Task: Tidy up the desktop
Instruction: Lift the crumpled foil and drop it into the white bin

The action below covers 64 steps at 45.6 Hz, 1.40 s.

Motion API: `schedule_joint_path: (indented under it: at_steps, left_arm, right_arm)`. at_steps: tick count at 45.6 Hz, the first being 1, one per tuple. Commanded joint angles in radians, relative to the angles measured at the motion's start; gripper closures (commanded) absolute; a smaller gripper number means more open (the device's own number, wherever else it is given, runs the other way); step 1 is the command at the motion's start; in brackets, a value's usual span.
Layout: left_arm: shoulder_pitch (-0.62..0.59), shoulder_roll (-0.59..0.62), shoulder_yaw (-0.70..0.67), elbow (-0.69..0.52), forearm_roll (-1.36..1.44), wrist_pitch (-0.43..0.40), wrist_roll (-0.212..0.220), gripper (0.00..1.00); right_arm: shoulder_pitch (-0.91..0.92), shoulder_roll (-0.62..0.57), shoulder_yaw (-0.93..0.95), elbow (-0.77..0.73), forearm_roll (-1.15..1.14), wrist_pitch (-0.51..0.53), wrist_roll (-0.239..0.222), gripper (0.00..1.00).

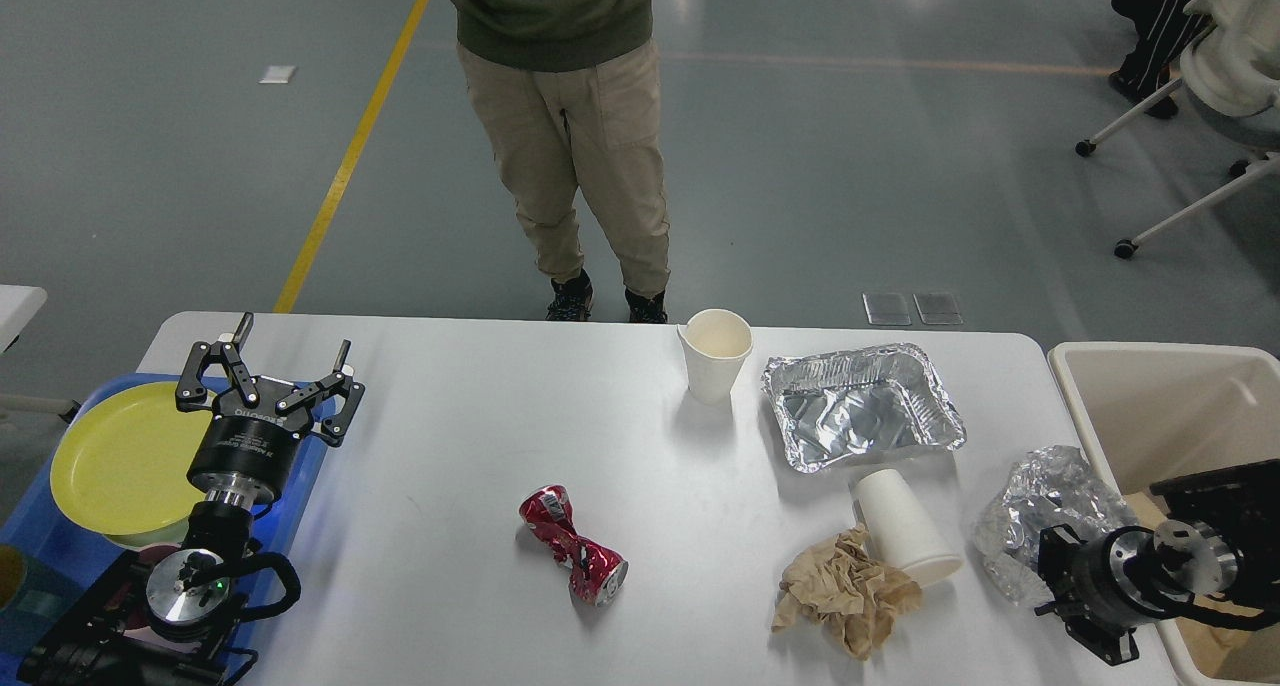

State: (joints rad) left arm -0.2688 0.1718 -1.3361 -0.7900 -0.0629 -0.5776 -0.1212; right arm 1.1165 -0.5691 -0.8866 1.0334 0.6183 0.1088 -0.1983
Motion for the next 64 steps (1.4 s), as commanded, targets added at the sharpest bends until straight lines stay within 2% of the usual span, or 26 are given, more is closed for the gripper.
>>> schedule_joint_path:
  at_steps: [1,5,10,15,25,30,43,50,57,64]
  left_arm:
    - [0.000,0.000,0.000,0.000,0.000,0.001,0.000,0.04]
    - [-0.001,0.000,0.000,0.000,0.000,-0.001,0.000,0.04]
    - [0.000,0.000,0.000,0.000,0.000,0.001,0.000,0.04]
    - [0.000,0.000,0.000,0.000,0.000,-0.001,0.000,0.04]
    - [-0.001,0.000,0.000,0.000,0.000,-0.001,0.000,0.04]
    - [0.000,0.000,0.000,0.000,0.000,0.001,0.000,0.04]
    - [0.000,0.000,0.000,0.000,0.000,0.001,0.000,0.04]
    - [-0.001,0.000,0.000,0.000,0.000,0.001,0.001,0.04]
    - [-0.001,0.000,0.000,0.000,0.000,-0.001,0.000,0.04]
    - [0.000,0.000,0.000,0.000,0.000,-0.001,0.000,0.04]
  right_arm:
    - [0.043,-0.024,-0.018,0.040,-0.008,0.005,-0.021,1.00]
    - [0.126,-0.072,-0.057,0.102,-0.025,0.018,-0.058,1.00]
    - [0.247,-0.112,-0.159,0.169,-0.052,0.025,-0.081,1.00]
    - [0.373,-0.149,-0.265,0.235,-0.080,0.041,-0.085,1.00]
    - [0.626,-0.167,-0.465,0.330,-0.158,0.141,-0.084,1.00]
    - [0.672,-0.195,-0.486,0.339,-0.163,0.170,-0.084,1.00]
    - [0.652,-0.244,-0.483,0.294,-0.215,0.173,-0.084,1.00]
    - [0.605,-0.278,-0.477,0.203,-0.232,0.172,-0.084,1.00]
    - [0.424,-0.278,-0.404,0.011,-0.224,0.127,-0.073,1.00]
    - [0.140,-0.255,-0.220,-0.171,-0.229,0.035,-0.079,1.00]
